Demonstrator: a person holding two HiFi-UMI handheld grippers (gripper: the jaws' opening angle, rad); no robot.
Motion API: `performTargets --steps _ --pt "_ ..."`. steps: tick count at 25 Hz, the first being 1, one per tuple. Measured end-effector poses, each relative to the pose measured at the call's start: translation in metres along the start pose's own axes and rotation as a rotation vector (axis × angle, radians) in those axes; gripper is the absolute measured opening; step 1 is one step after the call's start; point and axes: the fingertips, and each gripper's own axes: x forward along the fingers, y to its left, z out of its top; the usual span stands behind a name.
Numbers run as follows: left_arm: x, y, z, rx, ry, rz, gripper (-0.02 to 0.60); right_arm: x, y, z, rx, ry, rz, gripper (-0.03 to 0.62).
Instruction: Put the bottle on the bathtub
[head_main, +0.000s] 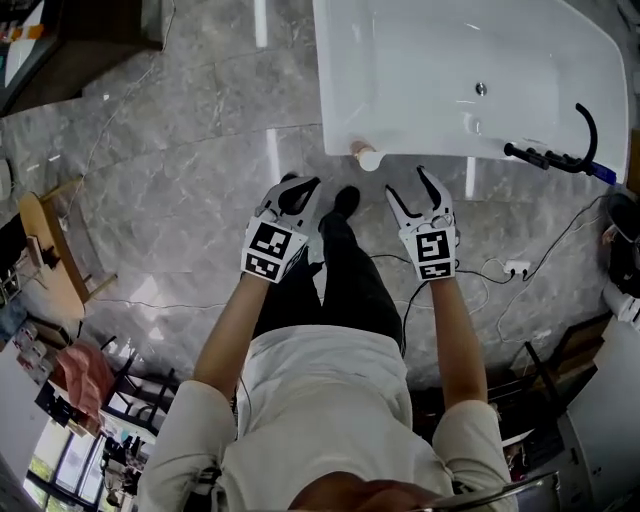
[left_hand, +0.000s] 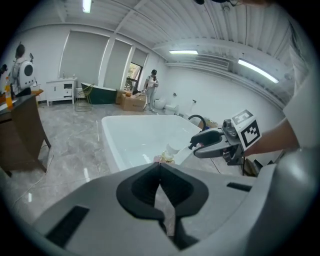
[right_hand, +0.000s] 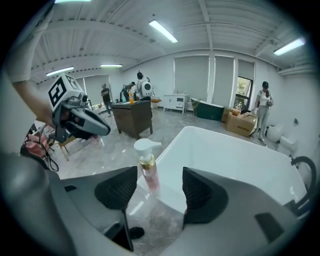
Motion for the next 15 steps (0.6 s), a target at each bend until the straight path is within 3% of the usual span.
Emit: performTargets --steps 8,15 --pt "-0.066 -0.049 0.063 0.025 -0.051 0.034 0.009 -0.090 0.006 0.051 0.079 -0.040 0.024 0.288" --pt "-0.123 -0.082 0.107 0.101 -0.088 0.011 0.009 -0.155 0.022 0.102 0.101 -0.104 -0.004 0.207"
